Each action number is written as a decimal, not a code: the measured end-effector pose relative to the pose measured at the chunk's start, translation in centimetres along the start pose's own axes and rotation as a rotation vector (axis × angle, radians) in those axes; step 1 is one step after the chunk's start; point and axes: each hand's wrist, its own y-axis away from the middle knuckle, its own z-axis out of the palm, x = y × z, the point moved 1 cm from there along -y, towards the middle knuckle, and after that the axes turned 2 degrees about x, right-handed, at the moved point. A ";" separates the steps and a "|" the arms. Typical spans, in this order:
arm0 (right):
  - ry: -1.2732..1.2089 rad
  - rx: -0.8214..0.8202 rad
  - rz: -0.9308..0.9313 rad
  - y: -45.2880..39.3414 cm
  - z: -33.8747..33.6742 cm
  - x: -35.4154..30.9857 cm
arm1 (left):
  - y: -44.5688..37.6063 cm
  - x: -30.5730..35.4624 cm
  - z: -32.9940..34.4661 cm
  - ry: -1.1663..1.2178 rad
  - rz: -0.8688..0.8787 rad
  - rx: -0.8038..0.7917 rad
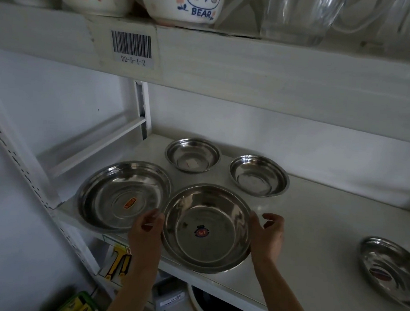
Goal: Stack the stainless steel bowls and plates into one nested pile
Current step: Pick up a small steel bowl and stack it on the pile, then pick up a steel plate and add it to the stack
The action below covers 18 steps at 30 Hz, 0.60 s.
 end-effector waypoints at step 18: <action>0.315 -0.391 -0.210 -5.6 12.2 -10.7 | -15.9 4.8 11.3 -0.079 -0.064 -0.231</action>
